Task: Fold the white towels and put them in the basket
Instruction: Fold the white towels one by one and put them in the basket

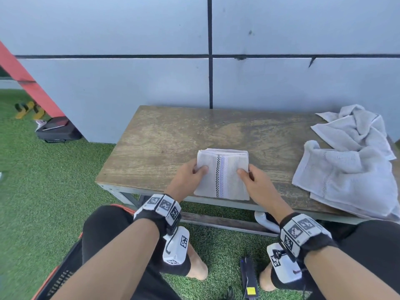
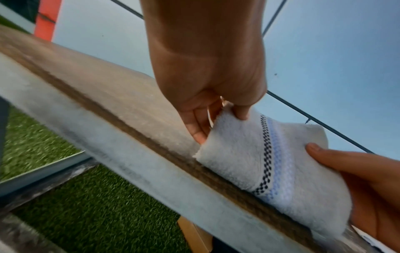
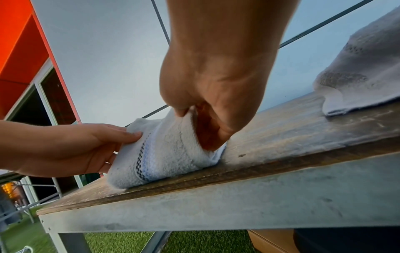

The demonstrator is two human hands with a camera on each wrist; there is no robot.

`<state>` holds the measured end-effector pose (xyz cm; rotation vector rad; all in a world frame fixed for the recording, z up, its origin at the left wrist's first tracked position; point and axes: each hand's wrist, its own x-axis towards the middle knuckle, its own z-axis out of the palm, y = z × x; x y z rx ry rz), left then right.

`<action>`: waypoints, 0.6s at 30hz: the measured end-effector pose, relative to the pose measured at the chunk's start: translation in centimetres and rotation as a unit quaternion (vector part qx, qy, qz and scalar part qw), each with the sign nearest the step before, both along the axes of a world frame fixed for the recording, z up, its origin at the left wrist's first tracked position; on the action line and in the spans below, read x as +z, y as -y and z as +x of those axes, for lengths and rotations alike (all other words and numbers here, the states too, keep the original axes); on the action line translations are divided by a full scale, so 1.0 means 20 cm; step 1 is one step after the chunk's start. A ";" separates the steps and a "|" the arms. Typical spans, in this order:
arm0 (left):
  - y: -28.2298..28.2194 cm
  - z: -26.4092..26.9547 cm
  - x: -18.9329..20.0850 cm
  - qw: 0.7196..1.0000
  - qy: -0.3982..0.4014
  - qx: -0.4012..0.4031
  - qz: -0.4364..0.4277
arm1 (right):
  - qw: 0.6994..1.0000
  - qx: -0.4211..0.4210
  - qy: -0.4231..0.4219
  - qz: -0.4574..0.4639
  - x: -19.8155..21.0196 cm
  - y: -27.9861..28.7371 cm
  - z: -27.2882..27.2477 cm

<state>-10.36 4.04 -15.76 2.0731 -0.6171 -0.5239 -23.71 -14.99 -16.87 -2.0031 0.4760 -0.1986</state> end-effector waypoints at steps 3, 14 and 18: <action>0.10 0.05 -0.01 0.997 0.054 0.009 0.056 | 0.999 -0.026 -0.024 -0.019 -0.01 0.03 0.07; 0.29 0.07 -0.16 0.963 0.179 0.085 0.183 | 0.984 -0.097 -0.126 -0.084 -0.16 0.15 0.24; 0.31 0.12 -0.16 0.960 0.187 0.065 0.200 | 0.983 -0.108 -0.130 -0.077 -0.15 0.16 0.26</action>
